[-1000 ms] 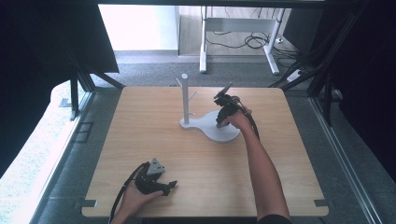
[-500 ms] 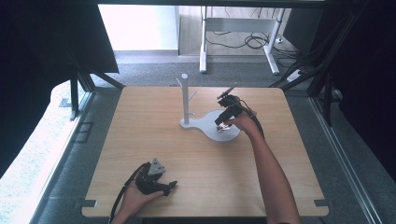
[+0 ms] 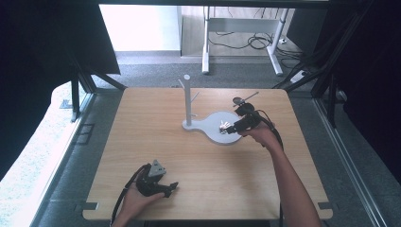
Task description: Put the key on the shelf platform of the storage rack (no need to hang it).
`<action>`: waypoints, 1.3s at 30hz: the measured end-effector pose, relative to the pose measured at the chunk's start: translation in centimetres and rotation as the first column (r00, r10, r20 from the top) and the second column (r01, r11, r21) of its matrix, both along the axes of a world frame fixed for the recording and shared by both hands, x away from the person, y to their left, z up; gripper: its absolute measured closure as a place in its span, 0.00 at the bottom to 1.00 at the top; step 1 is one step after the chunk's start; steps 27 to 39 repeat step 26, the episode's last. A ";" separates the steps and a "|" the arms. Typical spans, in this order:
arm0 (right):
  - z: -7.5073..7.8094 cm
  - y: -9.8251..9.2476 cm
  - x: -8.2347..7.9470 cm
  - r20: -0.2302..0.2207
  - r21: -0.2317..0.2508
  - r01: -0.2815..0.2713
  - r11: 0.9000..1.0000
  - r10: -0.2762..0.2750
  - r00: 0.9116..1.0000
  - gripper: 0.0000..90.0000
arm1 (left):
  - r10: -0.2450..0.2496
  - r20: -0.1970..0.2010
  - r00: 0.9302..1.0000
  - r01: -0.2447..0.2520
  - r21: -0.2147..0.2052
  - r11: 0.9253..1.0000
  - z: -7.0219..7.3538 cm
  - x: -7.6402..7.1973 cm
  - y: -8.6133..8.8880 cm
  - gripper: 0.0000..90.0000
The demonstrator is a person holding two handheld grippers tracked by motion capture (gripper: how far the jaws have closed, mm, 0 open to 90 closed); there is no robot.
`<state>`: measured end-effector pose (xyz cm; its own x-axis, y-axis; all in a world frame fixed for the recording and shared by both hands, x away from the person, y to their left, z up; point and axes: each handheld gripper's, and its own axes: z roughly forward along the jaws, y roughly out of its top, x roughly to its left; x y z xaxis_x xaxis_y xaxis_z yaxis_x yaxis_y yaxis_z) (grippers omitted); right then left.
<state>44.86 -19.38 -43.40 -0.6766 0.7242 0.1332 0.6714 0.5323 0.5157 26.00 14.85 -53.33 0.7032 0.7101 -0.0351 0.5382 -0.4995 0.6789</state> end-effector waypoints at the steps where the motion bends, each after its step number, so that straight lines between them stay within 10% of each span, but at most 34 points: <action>1: 0.0 -0.3 -0.5 0.006 0.008 -0.001 1.000 0.001 1.000 0.52 | -0.001 -0.001 1.000 0.001 -0.001 1.000 0.0 0.0 0.0 0.26; 22: -5.3 -8.5 -11.6 0.102 0.109 0.053 0.993 -0.064 0.993 0.52 | 0.014 -0.005 1.000 -0.014 0.006 1.000 -0.1 0.1 0.1 0.26; 39: -5.9 -9.0 -12.0 0.117 0.072 0.067 0.995 -0.075 0.990 0.51 | 0.014 -0.005 1.000 -0.014 0.006 1.000 -0.1 0.2 0.2 0.26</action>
